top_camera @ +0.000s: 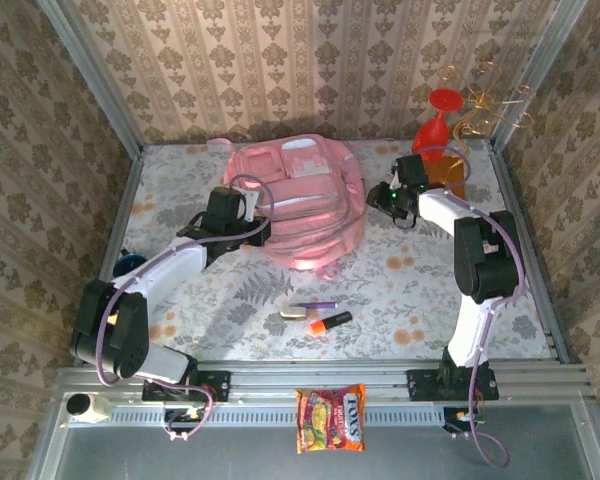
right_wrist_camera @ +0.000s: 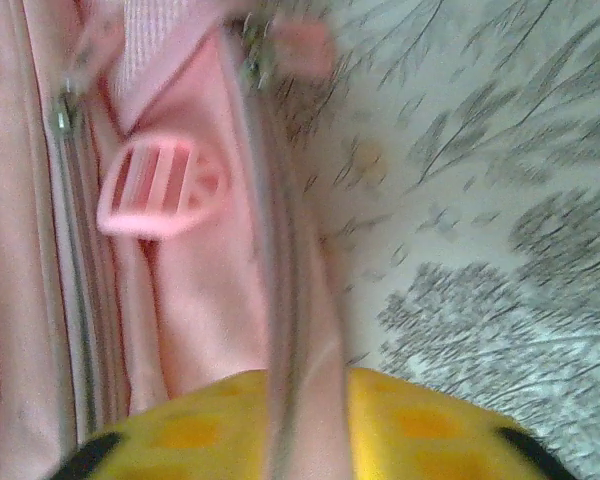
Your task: Pack books, pencil case, and school supplies into a backpack
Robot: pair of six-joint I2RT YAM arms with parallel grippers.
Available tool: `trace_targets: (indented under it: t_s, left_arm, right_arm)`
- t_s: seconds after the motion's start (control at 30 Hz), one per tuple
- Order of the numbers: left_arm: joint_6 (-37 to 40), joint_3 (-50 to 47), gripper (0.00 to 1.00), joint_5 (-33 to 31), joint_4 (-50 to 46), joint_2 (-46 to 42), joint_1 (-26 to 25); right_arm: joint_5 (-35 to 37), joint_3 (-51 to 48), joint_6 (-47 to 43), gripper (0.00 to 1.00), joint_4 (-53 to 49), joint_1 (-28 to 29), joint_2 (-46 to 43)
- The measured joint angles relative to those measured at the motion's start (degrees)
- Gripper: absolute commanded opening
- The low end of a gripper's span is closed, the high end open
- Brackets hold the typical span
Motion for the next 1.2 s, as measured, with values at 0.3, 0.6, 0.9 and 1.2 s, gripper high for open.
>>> trace_targets:
  t_s: [0.3, 0.6, 0.9, 1.2]
  left_arm:
    - [-1.81, 0.02, 0.00, -2.36, 0.61, 1.40, -4.17]
    - [-1.77, 0.09, 0.00, -2.95, 0.50, 1.79, -4.37]
    - [3.19, -0.20, 0.00, -4.11, -0.44, 0.42, 0.76]
    - [8.33, 1.51, 0.04, -1.07, 0.85, 4.85, 5.84]
  right_arm:
    - [-1.25, -20.44, 7.61, 0.79, 3.96, 12.15, -17.68]
    - [1.03, -22.43, 14.43, 0.21, 10.93, 20.13, -11.45]
    - [0.42, -23.26, 10.49, 0.00, 10.64, 10.45, -13.84]
    - [-3.52, -18.58, 2.99, 0.00, 6.10, 7.19, -12.94]
